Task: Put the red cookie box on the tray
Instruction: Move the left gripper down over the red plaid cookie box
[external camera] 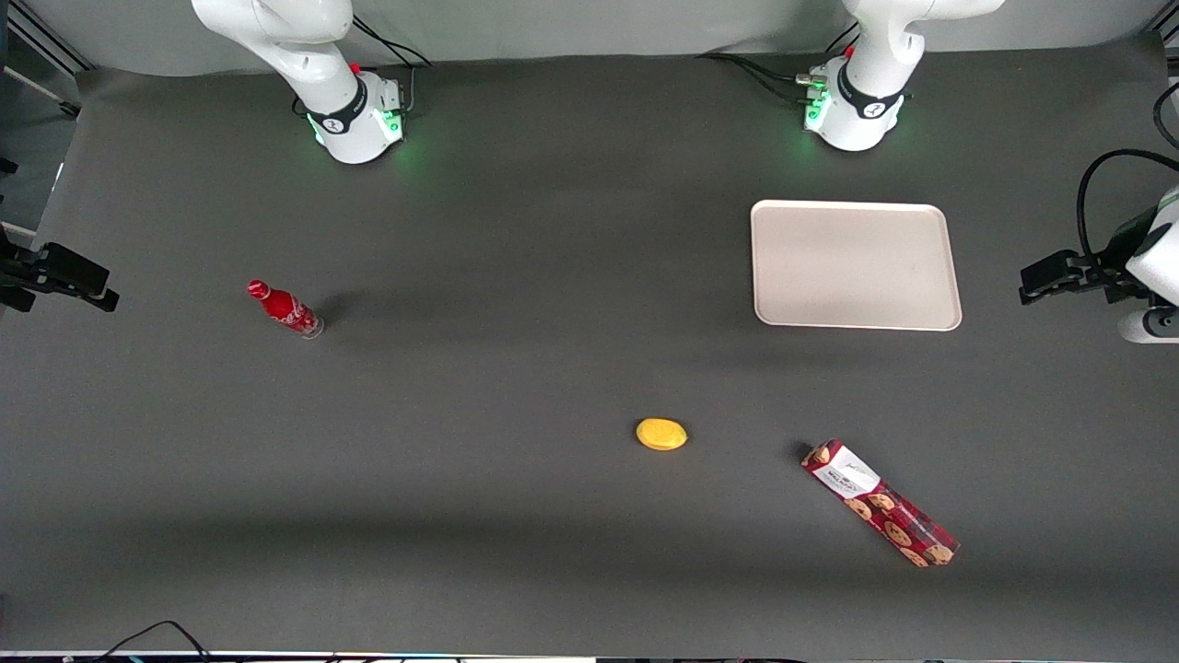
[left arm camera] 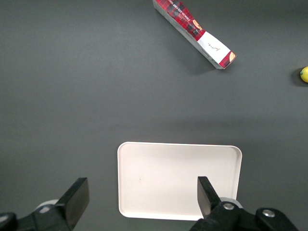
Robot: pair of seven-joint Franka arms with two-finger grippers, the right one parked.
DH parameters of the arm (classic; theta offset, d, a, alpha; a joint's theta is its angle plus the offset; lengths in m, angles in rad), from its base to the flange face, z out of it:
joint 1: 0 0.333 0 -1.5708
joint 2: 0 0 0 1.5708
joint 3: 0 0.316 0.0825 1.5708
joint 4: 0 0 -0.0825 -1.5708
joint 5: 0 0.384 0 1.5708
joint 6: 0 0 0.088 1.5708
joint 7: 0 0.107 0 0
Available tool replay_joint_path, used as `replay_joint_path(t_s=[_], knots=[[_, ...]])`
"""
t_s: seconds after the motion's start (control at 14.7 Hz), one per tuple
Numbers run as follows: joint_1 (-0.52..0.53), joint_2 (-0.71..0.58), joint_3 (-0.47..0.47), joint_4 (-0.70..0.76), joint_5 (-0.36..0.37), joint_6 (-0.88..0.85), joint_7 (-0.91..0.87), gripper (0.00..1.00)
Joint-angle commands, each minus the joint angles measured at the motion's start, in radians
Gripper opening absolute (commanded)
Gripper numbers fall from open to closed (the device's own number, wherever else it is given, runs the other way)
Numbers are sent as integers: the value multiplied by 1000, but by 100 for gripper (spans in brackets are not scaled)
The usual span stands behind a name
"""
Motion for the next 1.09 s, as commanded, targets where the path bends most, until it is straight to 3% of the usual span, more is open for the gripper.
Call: replay_joint_path(t_s=[0.0, 0.27, 0.41, 0.75, 1.02], knots=[[0, 15, -1, 35, 6, -7, -11, 100], [2, 26, 1, 29, -9, -3, -21, 100], [-5, 62, -7, 41, -5, 29, -193, 100], [-8, 313, -53, 205, 1, 89, -536, 100], [-8, 511, -53, 254, -9, 345, -635, 100]])
